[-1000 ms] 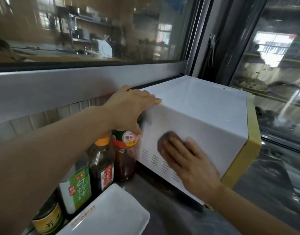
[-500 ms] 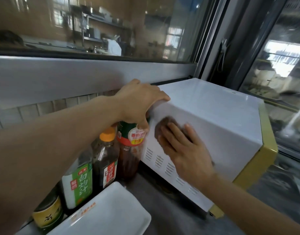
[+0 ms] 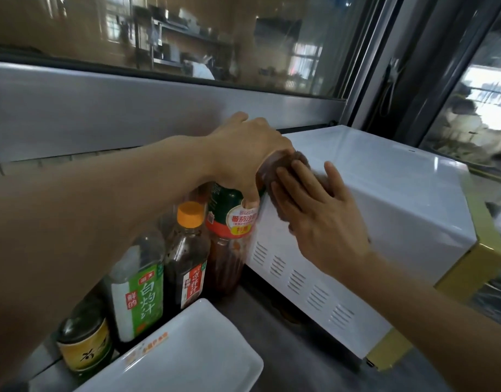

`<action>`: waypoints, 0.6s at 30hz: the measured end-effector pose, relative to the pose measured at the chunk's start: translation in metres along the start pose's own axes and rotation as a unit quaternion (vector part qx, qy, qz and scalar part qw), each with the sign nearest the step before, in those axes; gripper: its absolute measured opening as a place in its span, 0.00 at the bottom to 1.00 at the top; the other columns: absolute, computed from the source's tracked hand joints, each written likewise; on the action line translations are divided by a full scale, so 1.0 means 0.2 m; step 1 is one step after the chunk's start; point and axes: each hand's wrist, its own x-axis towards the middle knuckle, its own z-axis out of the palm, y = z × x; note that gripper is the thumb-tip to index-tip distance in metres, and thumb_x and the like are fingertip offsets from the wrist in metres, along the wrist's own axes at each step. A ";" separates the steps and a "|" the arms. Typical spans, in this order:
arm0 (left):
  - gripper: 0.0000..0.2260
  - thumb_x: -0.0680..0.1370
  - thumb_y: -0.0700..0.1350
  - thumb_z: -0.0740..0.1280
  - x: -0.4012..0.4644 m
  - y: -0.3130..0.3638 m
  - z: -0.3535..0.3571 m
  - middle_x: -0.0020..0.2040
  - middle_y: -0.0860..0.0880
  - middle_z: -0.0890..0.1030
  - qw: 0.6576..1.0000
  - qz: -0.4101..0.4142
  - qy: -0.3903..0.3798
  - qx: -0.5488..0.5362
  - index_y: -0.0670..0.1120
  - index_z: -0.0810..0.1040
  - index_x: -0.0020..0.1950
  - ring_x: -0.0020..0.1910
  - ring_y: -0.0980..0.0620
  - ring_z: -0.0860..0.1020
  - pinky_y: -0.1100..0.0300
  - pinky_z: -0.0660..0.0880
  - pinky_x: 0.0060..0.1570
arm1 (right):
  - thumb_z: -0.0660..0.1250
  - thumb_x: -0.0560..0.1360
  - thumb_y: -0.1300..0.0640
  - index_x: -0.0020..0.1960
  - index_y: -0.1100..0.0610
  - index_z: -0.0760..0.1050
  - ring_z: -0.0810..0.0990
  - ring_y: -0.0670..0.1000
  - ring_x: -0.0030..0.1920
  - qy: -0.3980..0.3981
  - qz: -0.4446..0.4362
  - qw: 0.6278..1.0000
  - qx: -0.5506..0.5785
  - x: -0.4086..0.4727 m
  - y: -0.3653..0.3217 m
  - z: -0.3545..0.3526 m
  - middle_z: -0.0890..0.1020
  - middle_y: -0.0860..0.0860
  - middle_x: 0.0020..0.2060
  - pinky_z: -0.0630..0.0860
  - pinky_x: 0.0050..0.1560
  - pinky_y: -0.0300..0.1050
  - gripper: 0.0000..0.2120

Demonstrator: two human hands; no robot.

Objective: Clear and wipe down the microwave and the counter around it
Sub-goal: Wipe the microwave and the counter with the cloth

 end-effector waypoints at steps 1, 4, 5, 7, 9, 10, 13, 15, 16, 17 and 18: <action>0.38 0.61 0.57 0.77 0.01 -0.01 0.00 0.64 0.52 0.74 1.000 0.000 0.003 -0.006 0.56 0.66 0.68 0.64 0.49 0.67 0.48 0.58 0.65 | 0.66 0.68 0.51 0.71 0.56 0.67 0.63 0.59 0.73 -0.015 -0.008 1.000 -0.007 -0.02 -0.02 0.02 0.69 0.55 0.70 0.47 0.72 0.62 0.31; 0.44 0.60 0.56 0.78 0.02 -0.04 -0.01 0.66 0.57 0.73 0.999 -0.014 -0.013 -0.038 0.56 0.60 0.72 0.64 0.51 0.65 0.49 0.57 0.64 | 0.57 0.73 0.51 0.74 0.55 0.62 0.59 0.58 0.74 -0.070 -0.053 0.995 -0.041 -0.08 -0.07 0.04 0.65 0.55 0.73 0.44 0.73 0.61 0.30; 0.47 0.60 0.56 0.78 0.02 -0.05 -0.02 0.67 0.58 0.73 0.999 -0.017 -0.020 -0.045 0.57 0.57 0.73 0.65 0.51 0.65 0.49 0.57 0.64 | 0.59 0.73 0.50 0.74 0.54 0.63 0.61 0.58 0.74 -0.082 -0.075 0.993 -0.044 -0.09 -0.07 0.04 0.67 0.54 0.72 0.46 0.73 0.61 0.29; 0.49 0.60 0.55 0.79 0.01 -0.05 -0.03 0.68 0.58 0.72 0.998 -0.017 -0.030 -0.047 0.57 0.55 0.73 0.66 0.51 0.64 0.48 0.57 0.64 | 0.61 0.72 0.49 0.71 0.53 0.68 0.65 0.56 0.72 -0.088 -0.103 0.990 -0.033 -0.09 -0.06 0.02 0.72 0.53 0.69 0.49 0.71 0.62 0.27; 0.49 0.60 0.55 0.79 0.01 -0.05 -0.03 0.68 0.57 0.71 0.998 -0.020 -0.038 -0.050 0.57 0.53 0.74 0.67 0.51 0.63 0.48 0.57 0.66 | 0.56 0.71 0.51 0.68 0.53 0.72 0.68 0.56 0.71 -0.055 -0.085 0.995 -0.013 -0.04 -0.02 -0.02 0.74 0.53 0.67 0.50 0.72 0.62 0.25; 0.50 0.60 0.54 0.79 0.01 -0.05 -0.03 0.69 0.55 0.70 0.997 -0.025 -0.041 -0.053 0.57 0.52 0.74 0.67 0.50 0.62 0.48 0.56 0.66 | 0.53 0.71 0.53 0.67 0.54 0.73 0.68 0.57 0.70 -0.036 -0.062 0.997 0.005 0.00 0.00 -0.04 0.75 0.54 0.66 0.49 0.73 0.61 0.26; 0.50 0.60 0.54 0.78 0.01 -0.06 -0.03 0.67 0.49 0.70 0.997 -0.035 -0.035 -0.064 0.58 0.52 0.74 0.66 0.49 0.64 0.48 0.58 0.67 | 0.58 0.69 0.57 0.65 0.59 0.74 0.68 0.60 0.70 0.020 -0.003 0.998 0.065 0.06 0.00 -0.03 0.75 0.58 0.65 0.49 0.73 0.60 0.25; 0.49 0.60 0.53 0.79 0.01 -0.07 -0.01 0.66 0.50 0.72 0.996 -0.040 -0.022 -0.082 0.58 0.54 0.74 0.65 0.49 0.65 0.48 0.59 0.66 | 0.64 0.68 0.54 0.68 0.58 0.71 0.66 0.59 0.71 0.007 -0.013 1.000 0.021 0.05 -0.03 0.02 0.72 0.57 0.68 0.51 0.71 0.61 0.29; 0.49 0.60 0.53 0.79 0.01 -0.07 -0.01 0.66 0.53 0.72 0.995 -0.037 -0.017 -0.087 0.57 0.55 0.73 0.65 0.50 0.66 0.47 0.59 0.65 | 0.64 0.68 0.52 0.70 0.57 0.69 0.64 0.59 0.72 -0.011 -0.023 1.000 0.008 0.03 -0.05 0.04 0.70 0.57 0.69 0.50 0.72 0.61 0.30; 0.48 0.60 0.53 0.79 0.01 -0.07 0.00 0.67 0.56 0.72 0.996 -0.031 -0.015 -0.088 0.57 0.55 0.73 0.65 0.51 0.65 0.47 0.59 0.65 | 0.62 0.69 0.52 0.71 0.57 0.66 0.62 0.59 0.73 -0.028 -0.038 0.999 0.006 0.00 -0.08 0.06 0.68 0.57 0.71 0.46 0.73 0.61 0.31; 0.48 0.60 0.53 0.79 0.01 -0.07 0.00 0.68 0.58 0.72 0.996 -0.026 -0.014 -0.088 0.57 0.55 0.73 0.65 0.52 0.65 0.47 0.59 0.65 | 0.60 0.70 0.52 0.73 0.56 0.64 0.59 0.60 0.74 -0.051 -0.052 0.997 0.008 -0.04 -0.10 0.08 0.65 0.57 0.72 0.43 0.73 0.62 0.31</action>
